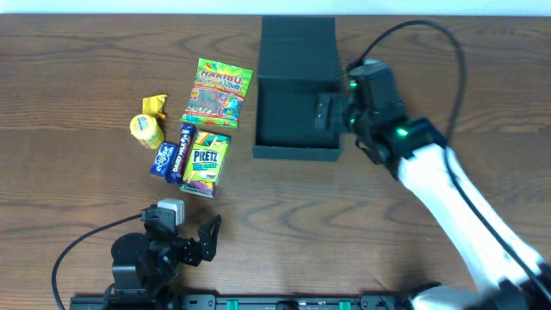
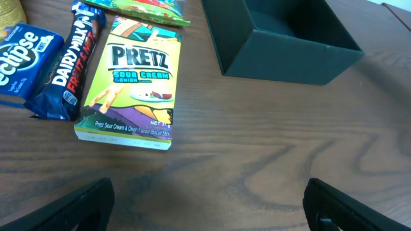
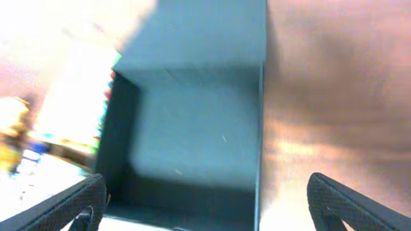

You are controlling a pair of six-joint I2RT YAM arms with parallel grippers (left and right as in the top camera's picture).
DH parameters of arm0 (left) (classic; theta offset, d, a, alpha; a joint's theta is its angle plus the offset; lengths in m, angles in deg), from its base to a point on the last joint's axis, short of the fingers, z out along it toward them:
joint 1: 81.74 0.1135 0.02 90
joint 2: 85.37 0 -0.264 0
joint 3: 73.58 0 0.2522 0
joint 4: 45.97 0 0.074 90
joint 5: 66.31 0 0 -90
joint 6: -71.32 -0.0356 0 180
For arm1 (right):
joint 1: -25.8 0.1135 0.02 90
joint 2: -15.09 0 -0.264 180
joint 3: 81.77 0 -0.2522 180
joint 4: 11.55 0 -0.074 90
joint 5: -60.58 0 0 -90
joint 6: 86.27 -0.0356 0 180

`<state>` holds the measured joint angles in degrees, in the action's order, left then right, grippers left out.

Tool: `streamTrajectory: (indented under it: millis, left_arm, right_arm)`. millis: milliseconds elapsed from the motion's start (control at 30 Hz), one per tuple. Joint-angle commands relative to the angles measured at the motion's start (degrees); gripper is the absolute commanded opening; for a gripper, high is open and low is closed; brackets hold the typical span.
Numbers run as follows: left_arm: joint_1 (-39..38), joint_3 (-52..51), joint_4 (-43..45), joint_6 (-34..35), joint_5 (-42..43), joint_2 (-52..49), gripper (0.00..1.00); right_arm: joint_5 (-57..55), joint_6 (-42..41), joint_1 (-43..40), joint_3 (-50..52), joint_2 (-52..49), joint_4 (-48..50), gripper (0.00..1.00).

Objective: Pack container

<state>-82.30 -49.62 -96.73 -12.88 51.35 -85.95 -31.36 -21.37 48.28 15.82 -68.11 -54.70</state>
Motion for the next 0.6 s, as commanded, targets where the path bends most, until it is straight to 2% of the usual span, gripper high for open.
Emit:
streamTrajectory:
  millis: [0, 300, 467, 567]
  left_arm:
    - [-0.2, -0.4, 0.0, 0.0, 0.0, 0.3, 0.95]
    - [-0.2, -0.5, 0.0, 0.0, -0.5, 0.3, 0.95]
    - [-0.2, -0.5, 1.4, -0.2, -6.0, 0.3, 0.95]
    - [-0.2, -0.5, 1.0, -0.2, -6.1, 0.3, 0.95]
  right_arm:
    - [-0.4, -0.5, 0.5, -0.7, 4.6, -1.8, 0.99]
    - [-0.3, -0.5, 0.5, -0.7, 9.4, -6.5, 0.99]
    - [0.0, -0.5, 0.5, -0.7, 9.3, -9.6, 0.99]
    - [-0.4, -0.4, 0.3, -0.7, 9.3, -11.1, 0.99]
